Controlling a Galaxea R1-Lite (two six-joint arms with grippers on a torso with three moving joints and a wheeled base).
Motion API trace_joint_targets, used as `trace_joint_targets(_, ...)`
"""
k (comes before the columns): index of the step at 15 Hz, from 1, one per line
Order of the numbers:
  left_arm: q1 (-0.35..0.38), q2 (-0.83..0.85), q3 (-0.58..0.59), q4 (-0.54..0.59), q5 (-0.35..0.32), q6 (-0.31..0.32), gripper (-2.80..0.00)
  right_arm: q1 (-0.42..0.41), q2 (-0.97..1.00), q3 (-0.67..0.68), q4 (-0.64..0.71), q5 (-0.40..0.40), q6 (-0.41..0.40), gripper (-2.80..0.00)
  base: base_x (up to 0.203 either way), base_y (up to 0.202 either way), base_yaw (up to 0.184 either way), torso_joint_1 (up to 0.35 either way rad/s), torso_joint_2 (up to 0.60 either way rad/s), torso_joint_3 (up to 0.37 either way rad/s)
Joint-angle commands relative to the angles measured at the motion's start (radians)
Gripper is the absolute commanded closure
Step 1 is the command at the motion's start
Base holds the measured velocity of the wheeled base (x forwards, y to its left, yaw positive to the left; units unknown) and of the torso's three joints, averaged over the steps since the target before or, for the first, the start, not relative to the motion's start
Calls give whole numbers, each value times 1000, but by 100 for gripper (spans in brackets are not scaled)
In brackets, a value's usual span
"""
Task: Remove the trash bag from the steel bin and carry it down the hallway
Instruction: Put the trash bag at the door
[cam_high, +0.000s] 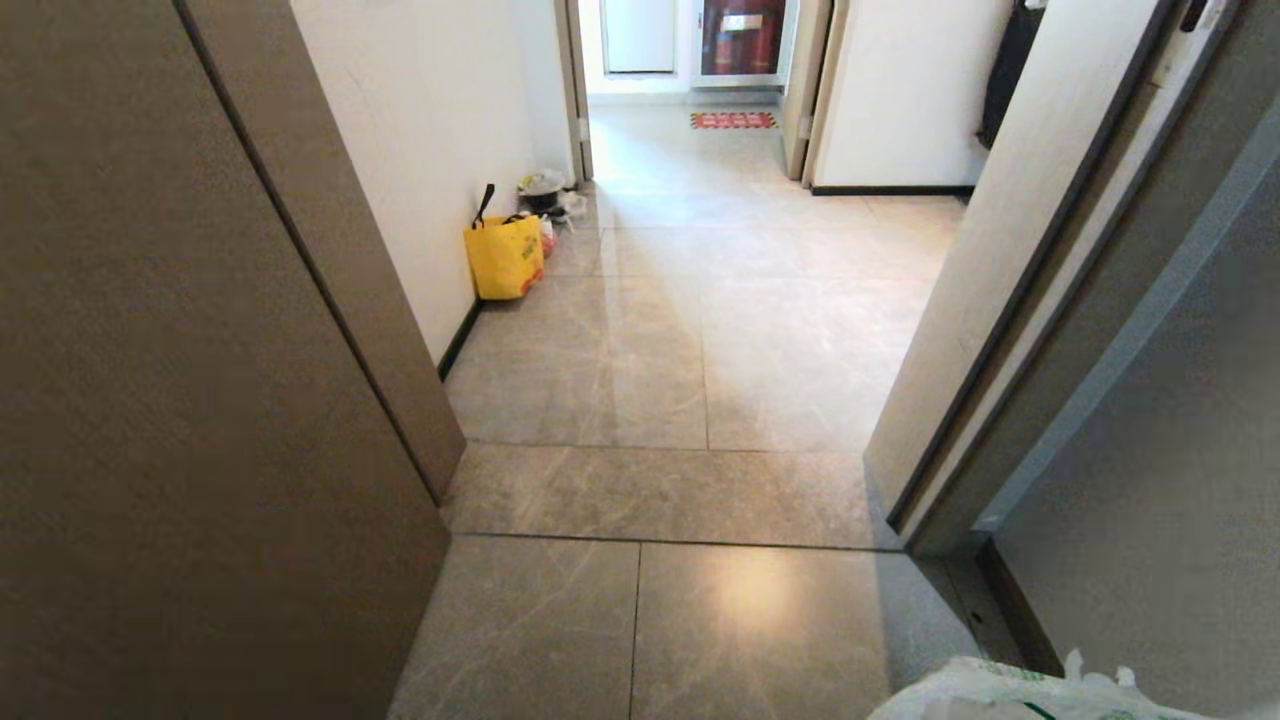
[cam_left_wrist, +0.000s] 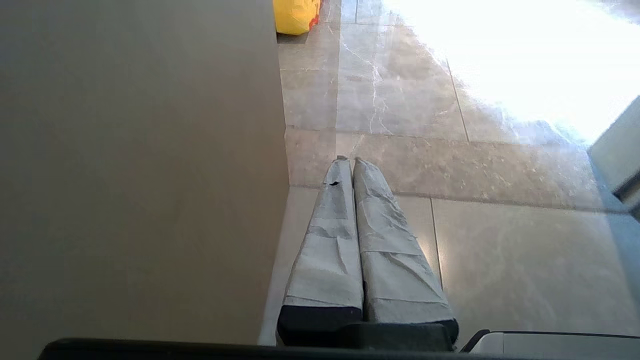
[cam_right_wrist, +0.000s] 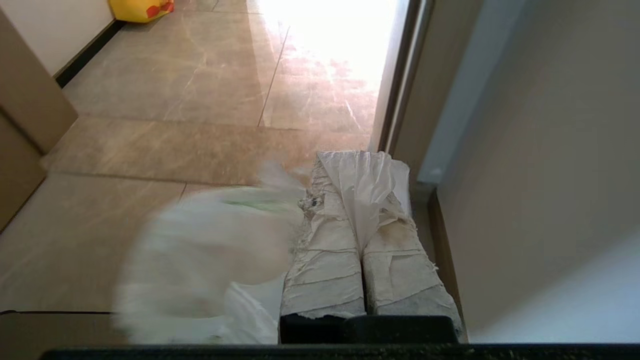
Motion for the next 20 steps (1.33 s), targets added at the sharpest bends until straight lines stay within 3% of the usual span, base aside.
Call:
trace_joint_targets(1, 0, 0, 0, 0, -1, 0, 0, 0, 1, 0, 0, 0, -1, 0, 193, 0, 1, 8, -2, 6)
trace_joint_targets(20, 0, 0, 0, -1, 1, -2, 0, 1, 1, 0, 0, 0, -1, 0, 191, 0, 0, 0, 1, 3)
